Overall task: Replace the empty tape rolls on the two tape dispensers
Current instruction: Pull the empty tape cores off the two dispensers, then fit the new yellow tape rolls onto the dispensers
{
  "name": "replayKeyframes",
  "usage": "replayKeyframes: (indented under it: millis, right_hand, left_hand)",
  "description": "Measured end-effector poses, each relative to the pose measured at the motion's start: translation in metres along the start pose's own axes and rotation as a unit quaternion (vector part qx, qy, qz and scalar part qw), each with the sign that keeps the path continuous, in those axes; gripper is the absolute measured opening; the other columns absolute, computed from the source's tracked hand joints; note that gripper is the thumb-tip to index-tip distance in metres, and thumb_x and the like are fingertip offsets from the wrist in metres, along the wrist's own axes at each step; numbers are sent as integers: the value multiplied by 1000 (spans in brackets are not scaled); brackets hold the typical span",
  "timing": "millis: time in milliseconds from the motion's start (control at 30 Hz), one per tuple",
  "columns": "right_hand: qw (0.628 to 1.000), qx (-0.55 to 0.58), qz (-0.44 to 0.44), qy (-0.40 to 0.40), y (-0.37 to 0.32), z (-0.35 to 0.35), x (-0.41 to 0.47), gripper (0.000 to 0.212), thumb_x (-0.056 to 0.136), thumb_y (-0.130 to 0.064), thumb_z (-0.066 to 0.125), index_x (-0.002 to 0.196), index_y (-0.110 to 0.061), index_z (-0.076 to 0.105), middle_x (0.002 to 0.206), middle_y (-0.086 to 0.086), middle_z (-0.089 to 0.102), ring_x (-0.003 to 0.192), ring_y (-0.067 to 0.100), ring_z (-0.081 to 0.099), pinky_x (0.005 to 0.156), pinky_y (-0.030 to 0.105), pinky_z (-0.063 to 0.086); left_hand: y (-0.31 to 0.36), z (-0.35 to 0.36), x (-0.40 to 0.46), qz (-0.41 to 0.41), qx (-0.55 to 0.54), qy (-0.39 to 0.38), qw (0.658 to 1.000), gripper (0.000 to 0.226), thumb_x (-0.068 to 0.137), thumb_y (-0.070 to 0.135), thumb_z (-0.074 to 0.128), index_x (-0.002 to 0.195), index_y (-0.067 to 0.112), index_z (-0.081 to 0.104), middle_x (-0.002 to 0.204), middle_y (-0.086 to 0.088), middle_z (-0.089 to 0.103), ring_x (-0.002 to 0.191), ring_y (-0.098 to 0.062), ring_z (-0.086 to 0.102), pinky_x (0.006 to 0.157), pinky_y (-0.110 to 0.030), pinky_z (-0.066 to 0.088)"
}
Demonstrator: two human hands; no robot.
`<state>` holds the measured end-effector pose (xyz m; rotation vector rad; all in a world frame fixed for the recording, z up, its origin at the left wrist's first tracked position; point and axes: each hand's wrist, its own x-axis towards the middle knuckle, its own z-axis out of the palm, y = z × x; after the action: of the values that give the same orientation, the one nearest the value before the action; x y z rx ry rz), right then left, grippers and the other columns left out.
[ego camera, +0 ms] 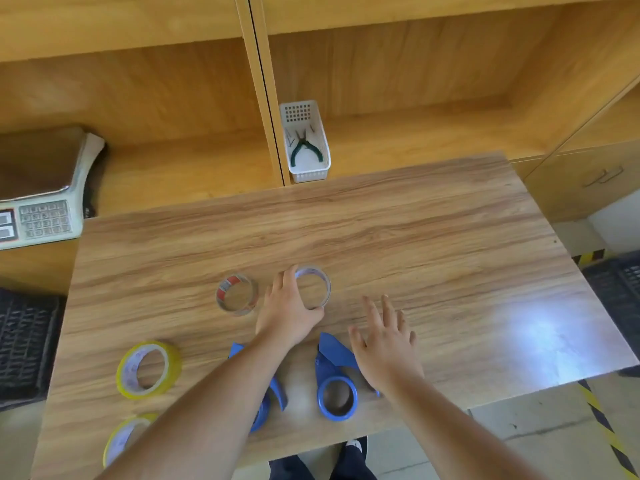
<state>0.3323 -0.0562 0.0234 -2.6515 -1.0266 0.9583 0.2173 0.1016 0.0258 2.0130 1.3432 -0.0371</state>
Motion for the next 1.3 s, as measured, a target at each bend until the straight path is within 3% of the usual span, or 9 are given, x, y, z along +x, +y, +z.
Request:
replayKeyframes:
  millis: [633,800,1100,1300]
  right_hand:
    - [1000,-9,19,1,-2,10,33,68,100,-57,33,159,-40,6,172,0,6,155,32,14,122,53,21]
    - [1000,-17,1,8,-16,15,27,70,99,-58,36,160,-38,9,171,0,9,154,31,18,121,51,25]
    - [997,-54,-51,16,-69,33,-1,71,98,-51,44,160,-33,15,171,4,12,153,36,17,121,52,25]
    - [993,-67,-99,0,-108,55,-26,72,95,-53,35,161,-32,11,171,9,11,154,38,14,124,51,17]
  left_hand:
    - [-3,36,61,-24,4,-61,998,104,78,38,80,160,32,17,156,5,37,143,-22,40,104,-41,49]
    - [-13,20,44,12,25,-79,997,111,80,30,78,161,37,3,168,10,18,152,-22,28,111,-42,45]
    - [-64,-22,-16,90,86,-42,991,103,83,31,75,160,36,7,170,6,13,154,-25,21,121,-41,33]
    - [-124,-55,-56,61,105,43,992,91,83,48,69,158,34,19,166,8,24,147,-22,34,111,-40,43]
